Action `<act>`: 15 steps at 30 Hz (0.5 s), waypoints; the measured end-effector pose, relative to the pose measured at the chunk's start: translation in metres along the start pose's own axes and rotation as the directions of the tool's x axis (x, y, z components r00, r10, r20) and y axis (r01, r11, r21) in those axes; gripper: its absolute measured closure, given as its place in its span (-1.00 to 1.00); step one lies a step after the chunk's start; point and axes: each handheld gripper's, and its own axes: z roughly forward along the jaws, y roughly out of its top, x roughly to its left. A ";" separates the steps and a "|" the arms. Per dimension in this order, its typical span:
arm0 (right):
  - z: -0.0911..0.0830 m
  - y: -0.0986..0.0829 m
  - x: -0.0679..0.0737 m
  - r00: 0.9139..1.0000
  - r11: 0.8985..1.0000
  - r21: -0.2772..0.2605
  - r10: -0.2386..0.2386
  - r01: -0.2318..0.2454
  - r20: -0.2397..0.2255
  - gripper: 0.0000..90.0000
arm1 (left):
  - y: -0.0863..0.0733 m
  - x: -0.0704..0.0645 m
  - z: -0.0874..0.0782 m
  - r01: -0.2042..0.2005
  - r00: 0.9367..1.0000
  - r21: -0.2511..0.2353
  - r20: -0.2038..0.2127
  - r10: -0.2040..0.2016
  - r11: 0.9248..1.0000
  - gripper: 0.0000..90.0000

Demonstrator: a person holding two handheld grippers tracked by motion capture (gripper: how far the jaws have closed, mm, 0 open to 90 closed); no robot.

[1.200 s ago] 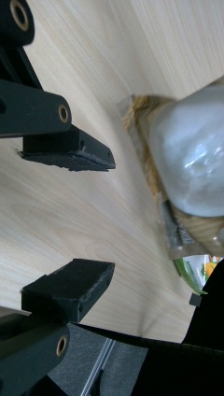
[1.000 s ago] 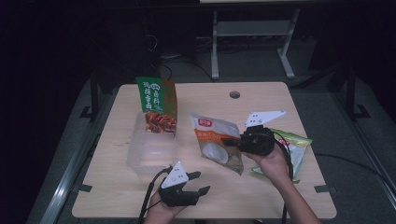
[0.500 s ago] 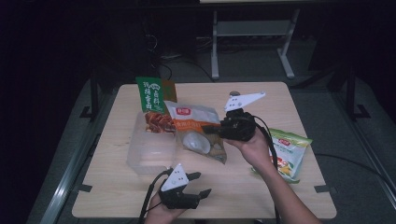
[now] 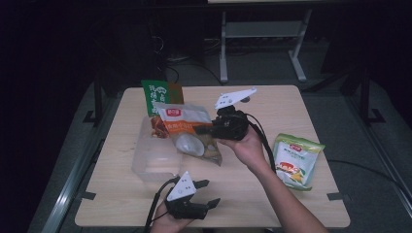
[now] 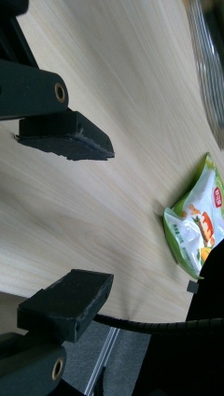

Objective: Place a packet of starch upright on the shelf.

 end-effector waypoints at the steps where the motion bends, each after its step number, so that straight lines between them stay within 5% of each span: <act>1: 0.005 0.003 0.001 1.000 1.000 -0.001 -0.002 0.002 -0.004 1.00 | 0.000 0.000 0.000 -0.003 1.000 -0.001 0.000 0.003 1.000 -0.28; 15: 0.040 0.016 0.003 0.999 1.000 -0.002 0.003 -0.003 -0.043 1.00 | -0.001 -0.002 -0.002 -0.005 1.000 -0.013 0.002 0.005 1.000 -0.31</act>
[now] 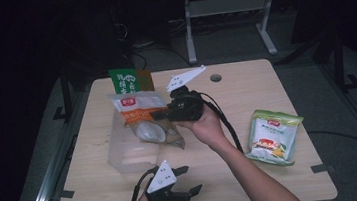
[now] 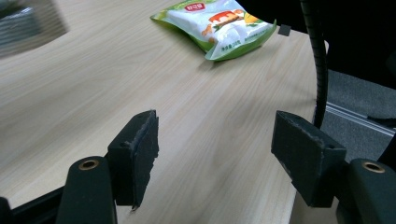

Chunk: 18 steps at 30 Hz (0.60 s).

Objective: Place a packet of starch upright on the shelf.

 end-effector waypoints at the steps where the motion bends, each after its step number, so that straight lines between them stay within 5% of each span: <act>1: 0.003 0.001 0.000 1.000 1.000 -0.003 -0.001 0.001 0.000 0.99 | 0.000 0.000 0.000 -0.004 1.000 0.000 -0.001 0.004 1.000 -0.31; 18: 0.057 0.003 -0.002 0.998 0.999 0.035 0.013 -0.011 -0.056 1.00 | 0.000 0.004 -0.006 0.003 1.000 -0.005 -0.016 -0.003 1.000 -0.33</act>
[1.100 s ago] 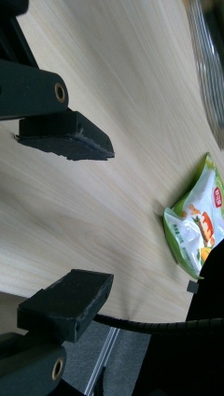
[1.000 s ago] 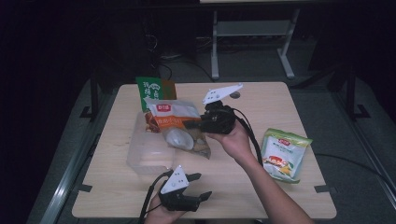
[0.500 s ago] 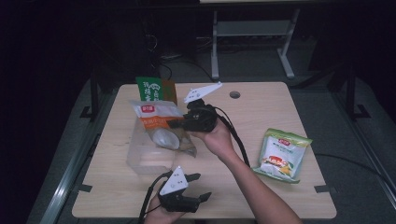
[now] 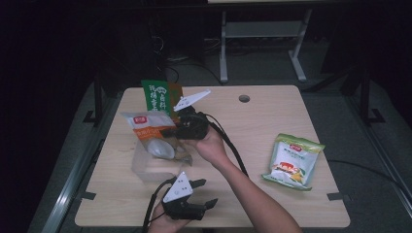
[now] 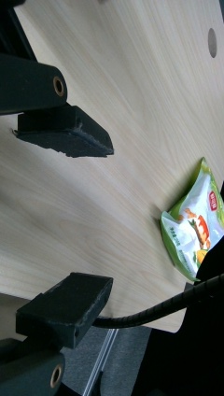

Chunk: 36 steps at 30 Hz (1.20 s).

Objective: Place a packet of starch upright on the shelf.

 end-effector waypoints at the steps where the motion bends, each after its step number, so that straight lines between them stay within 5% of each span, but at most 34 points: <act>1: 0.005 0.000 0.000 1.000 1.000 0.007 0.005 -0.005 -0.009 1.00 | 0.000 0.000 0.000 0.000 1.000 0.000 0.000 0.000 1.000 -0.33; 11: 0.033 -0.003 -0.004 0.999 0.998 0.053 0.021 -0.018 -0.046 0.99 | -0.002 -0.001 -0.001 0.002 1.000 0.009 0.007 -0.002 1.000 -0.33; 26: 0.061 -0.013 -0.012 0.999 0.989 0.145 0.024 -0.019 -0.033 0.97 | -0.006 -0.001 -0.003 0.013 1.000 0.012 0.004 -0.013 1.000 -0.34; 31: 0.059 -0.006 -0.012 0.999 0.988 0.151 0.033 -0.028 -0.030 0.83 | -0.006 -0.002 -0.003 0.017 1.000 0.014 0.004 -0.017 1.000 -0.34; 36: 0.061 0.008 -0.010 1.000 0.975 0.220 -0.015 0.014 0.004 0.64 | -0.006 -0.003 -0.003 0.009 1.000 0.018 0.004 -0.009 1.000 -0.34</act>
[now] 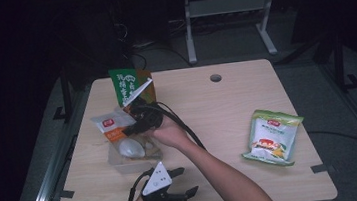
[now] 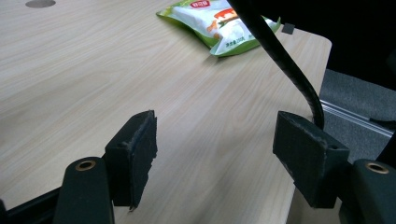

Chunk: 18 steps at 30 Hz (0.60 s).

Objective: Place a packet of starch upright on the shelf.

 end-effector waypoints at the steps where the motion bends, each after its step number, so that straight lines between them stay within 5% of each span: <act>1: 0.000 0.002 0.000 1.000 1.000 0.012 -0.007 0.006 0.006 0.64 | 0.000 0.000 0.000 0.000 1.000 -0.001 0.001 0.000 1.000 -0.34; 7: 0.006 0.006 0.000 0.999 0.996 0.083 -0.024 0.022 0.022 0.98 | 0.000 -0.002 0.002 -0.005 1.000 0.001 0.003 0.005 1.000 -0.35; 11: 0.003 0.002 0.002 1.000 0.999 0.054 0.005 -0.006 0.008 0.99 | -0.001 -0.003 0.002 -0.014 1.000 0.005 0.005 0.014 1.000 -0.35; 18: -0.011 -0.005 0.012 0.996 0.993 -0.076 0.083 -0.085 -0.036 1.00 | 0.000 -0.005 0.003 -0.028 1.000 0.008 0.009 0.028 1.000 -0.35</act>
